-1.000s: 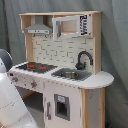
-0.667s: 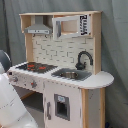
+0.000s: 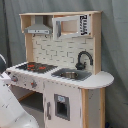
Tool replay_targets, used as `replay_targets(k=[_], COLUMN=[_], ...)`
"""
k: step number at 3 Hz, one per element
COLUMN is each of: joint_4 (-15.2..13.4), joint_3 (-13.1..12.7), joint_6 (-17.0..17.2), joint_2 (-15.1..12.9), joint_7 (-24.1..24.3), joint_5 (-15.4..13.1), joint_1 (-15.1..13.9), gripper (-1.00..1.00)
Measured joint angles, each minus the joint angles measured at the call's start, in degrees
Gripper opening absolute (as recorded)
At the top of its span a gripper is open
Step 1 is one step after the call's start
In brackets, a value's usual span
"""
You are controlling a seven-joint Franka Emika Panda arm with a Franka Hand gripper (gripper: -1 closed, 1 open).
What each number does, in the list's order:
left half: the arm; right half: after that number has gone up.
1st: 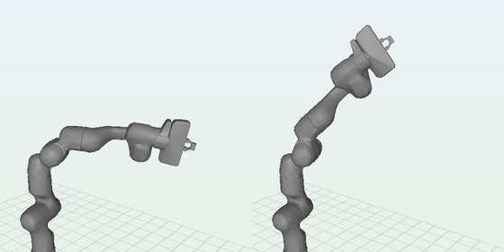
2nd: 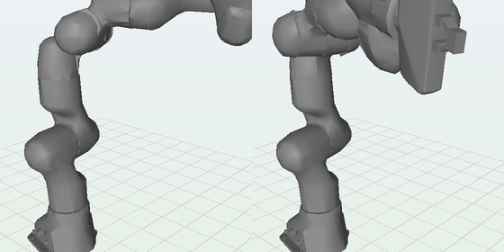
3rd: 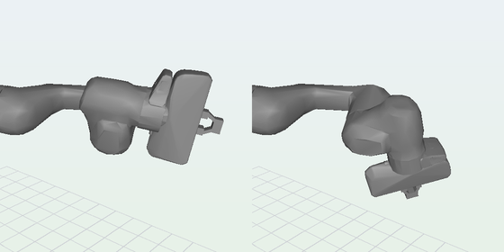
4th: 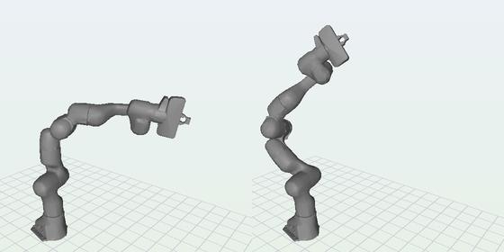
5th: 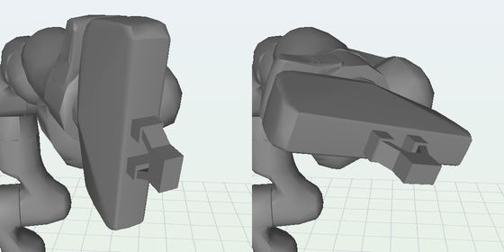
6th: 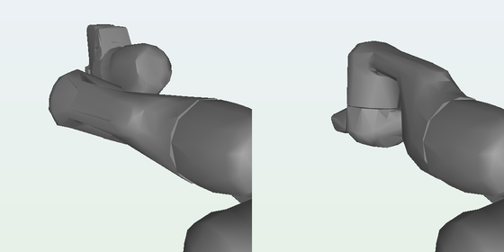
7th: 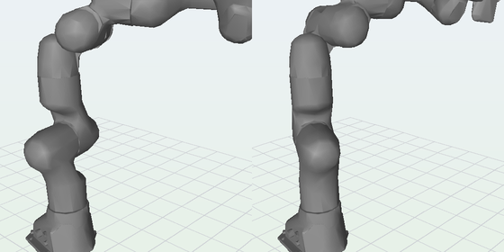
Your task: Play with the kitchen
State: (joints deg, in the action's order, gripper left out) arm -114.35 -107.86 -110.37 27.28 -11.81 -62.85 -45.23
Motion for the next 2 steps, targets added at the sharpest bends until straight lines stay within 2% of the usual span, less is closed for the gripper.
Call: replay_targets(k=[2], joint_4=[0.32], joint_3=[0.16], joint_6=[-10.07], joint_2=[5.36], joint_7=[0.31], joint_5=[-4.97], joint_1=[-3.49], gripper=[1.0])
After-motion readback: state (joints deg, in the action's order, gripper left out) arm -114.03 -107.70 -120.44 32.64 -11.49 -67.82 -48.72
